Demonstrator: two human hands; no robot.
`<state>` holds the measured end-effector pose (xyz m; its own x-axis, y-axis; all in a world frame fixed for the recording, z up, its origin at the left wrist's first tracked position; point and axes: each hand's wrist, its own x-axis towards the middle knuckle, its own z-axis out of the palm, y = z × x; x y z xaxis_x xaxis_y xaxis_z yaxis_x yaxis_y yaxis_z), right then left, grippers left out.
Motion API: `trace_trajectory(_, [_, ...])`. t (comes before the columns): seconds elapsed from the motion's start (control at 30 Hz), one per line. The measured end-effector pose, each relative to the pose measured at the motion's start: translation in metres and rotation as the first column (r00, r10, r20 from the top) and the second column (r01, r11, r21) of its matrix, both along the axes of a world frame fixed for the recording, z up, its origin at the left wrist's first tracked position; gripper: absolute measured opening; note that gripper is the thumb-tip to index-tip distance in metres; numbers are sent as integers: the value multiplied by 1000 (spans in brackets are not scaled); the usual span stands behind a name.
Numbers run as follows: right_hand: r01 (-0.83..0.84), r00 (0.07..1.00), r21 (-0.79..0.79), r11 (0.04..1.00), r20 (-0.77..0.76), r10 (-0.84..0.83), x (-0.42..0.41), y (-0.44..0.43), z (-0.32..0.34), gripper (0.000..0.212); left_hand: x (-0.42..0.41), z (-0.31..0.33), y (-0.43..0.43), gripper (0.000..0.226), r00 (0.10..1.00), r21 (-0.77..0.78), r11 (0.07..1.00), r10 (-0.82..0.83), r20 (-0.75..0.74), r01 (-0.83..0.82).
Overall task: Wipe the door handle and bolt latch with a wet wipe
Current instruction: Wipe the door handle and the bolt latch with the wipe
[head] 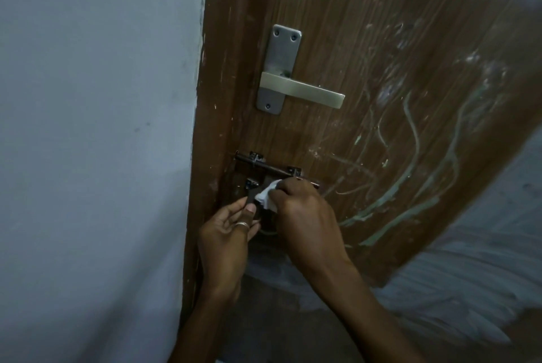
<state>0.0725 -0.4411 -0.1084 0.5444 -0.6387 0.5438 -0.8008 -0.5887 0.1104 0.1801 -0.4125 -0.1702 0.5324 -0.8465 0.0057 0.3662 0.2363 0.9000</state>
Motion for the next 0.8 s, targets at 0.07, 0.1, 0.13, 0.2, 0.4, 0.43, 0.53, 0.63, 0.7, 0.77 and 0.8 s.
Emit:
trace_trajectory(0.07, [-12, 999, -18, 1000, 38, 13, -2, 0, 6, 24, 1, 0, 1, 22, 1000, 2, 1000, -6, -1, 6])
trace_trajectory(0.1, [-19, 997, -42, 999, 69, 22, 1, -3, 10, 24, 1, 0, 1, 21, 1000, -1, 1000, -10, -11, 10])
trace_trajectory(0.13, [-23, 994, -62, 998, 101, 29, 4, -7, 14, 24, 1, 1, 2, 21, 1000, -1, 1000, -17, -20, 17])
trace_trajectory(0.2, [-24, 991, -64, 998, 127, 32, 13, -12, 12, 25, 2, 3, 4, 21, 999, -5, 999, -32, -23, 32])
trace_trajectory(0.4, [-119, 976, 78, 990, 192, 102, 19, 18, -30, 29, 8, 6, 15, 30, 995, 15, 995, -98, 23, 98])
trace_trajectory(0.43, [-140, 969, 96, 985, 219, 117, 16, 24, -34, 26, 9, 6, 17, 31, 995, 26, 994, -104, 5, 103])
trace_trajectory(0.53, [-178, 920, 103, 979, 371, 128, -3, 35, -35, 25, 10, 11, 20, 31, 993, 45, 993, -107, -40, 109])
trace_trajectory(0.63, [-117, 871, 50, 992, 485, 79, -30, 36, -25, 23, 13, 27, 25, 27, 996, -26, 996, -84, -39, 83])
trace_trajectory(0.7, [-66, 830, 23, 998, 556, 42, -45, 35, -14, 24, 15, 43, 28, 29, 997, -106, 992, -64, 35, 68])
trace_trajectory(0.77, [-42, 800, -1, 999, 600, 34, -52, 33, -4, 26, 15, 62, 26, 30, 985, -157, 986, -28, 173, 55])
trace_trajectory(0.8, [-34, 787, -20, 999, 615, 39, -53, 30, 0, 25, 16, 71, 22, 31, 971, -166, 985, -7, 237, 47])
